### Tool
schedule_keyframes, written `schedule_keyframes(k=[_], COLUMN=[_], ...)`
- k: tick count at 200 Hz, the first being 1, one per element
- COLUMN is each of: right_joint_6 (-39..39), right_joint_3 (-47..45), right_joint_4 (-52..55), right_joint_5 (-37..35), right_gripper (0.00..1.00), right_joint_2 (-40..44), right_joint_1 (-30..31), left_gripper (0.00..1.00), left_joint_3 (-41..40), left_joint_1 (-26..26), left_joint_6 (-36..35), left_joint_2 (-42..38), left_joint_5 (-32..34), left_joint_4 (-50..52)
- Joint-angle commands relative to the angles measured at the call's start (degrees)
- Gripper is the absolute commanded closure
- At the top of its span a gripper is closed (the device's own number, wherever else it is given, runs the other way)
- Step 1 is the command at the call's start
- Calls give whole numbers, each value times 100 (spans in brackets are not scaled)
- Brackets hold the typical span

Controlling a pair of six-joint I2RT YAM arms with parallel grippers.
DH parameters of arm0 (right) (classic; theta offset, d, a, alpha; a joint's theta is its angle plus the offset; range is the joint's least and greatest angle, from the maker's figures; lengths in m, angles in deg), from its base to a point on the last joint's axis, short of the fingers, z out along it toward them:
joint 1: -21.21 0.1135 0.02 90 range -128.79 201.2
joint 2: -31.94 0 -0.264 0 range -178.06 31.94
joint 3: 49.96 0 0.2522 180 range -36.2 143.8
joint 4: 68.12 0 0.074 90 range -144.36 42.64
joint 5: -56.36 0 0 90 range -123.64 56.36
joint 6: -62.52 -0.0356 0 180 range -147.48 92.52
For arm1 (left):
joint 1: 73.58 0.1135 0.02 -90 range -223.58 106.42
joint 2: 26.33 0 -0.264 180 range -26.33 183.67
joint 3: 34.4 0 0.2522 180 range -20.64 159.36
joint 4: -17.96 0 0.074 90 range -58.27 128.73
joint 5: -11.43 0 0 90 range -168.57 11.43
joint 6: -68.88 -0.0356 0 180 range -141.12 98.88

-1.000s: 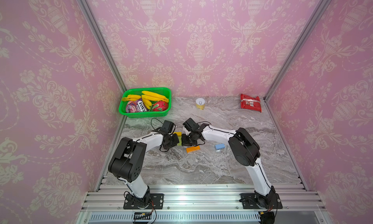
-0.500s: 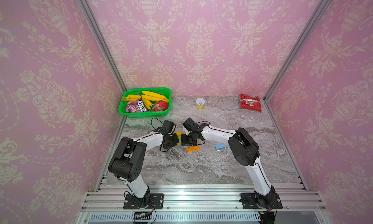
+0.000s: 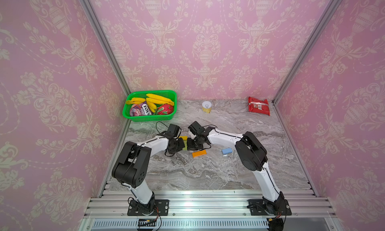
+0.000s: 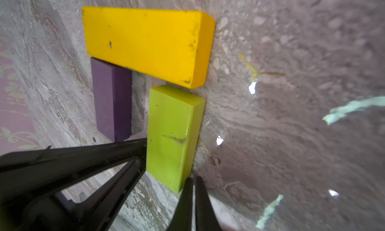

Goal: Assemble the letter p with building blocks
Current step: Assemble the building block at the center of the board.

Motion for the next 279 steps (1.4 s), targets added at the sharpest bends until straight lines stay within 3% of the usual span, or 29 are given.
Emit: schedule_keyframes(k=[1, 279], right_joint_6=[107, 134], right_joint_3=[104, 229], right_joint_4=[237, 285], right_joint_5=[-115, -96], right_gripper=[91, 91], right_joint_2=[-297, -368], right_joint_1=[-4, -142], left_gripper=[100, 100], left_joint_3=[129, 331], left_joint_1=[-19, -1], left_joint_6=[-59, -111], left_joint_2=[56, 299], left_joint_5=[186, 162], left_joint_4=[249, 303])
